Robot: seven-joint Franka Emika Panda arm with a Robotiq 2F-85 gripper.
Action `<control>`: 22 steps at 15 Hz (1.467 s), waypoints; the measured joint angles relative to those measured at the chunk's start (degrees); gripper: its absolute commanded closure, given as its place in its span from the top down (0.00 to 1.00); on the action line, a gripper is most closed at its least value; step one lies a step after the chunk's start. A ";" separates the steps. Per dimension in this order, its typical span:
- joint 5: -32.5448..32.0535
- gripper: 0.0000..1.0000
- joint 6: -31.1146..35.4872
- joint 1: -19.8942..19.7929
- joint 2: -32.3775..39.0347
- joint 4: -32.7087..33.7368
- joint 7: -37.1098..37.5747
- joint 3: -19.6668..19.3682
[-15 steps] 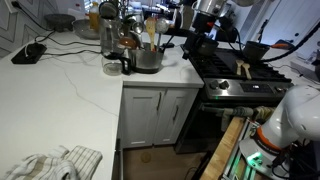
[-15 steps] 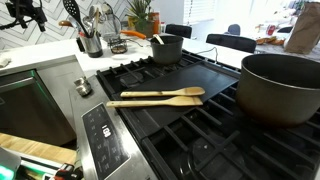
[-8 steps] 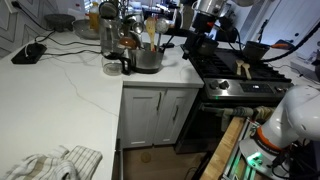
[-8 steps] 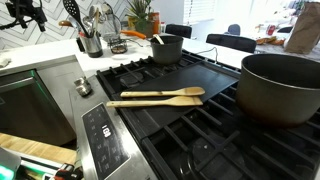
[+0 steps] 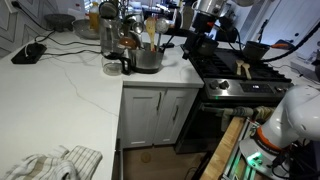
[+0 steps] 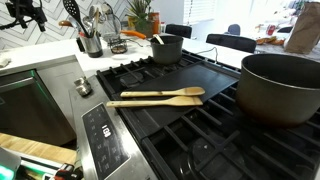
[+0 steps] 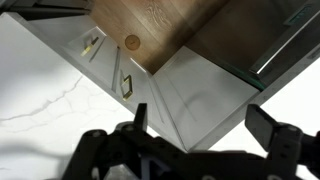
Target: Bring the silver object closer to the stove
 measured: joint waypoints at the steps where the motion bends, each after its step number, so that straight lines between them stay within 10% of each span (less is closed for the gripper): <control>1: 0.00 1.00 0.00 -0.04 0.00 0.01 0.00 0.05; 22: -20.03 1.00 17.84 -0.57 8.36 3.87 -8.08 4.55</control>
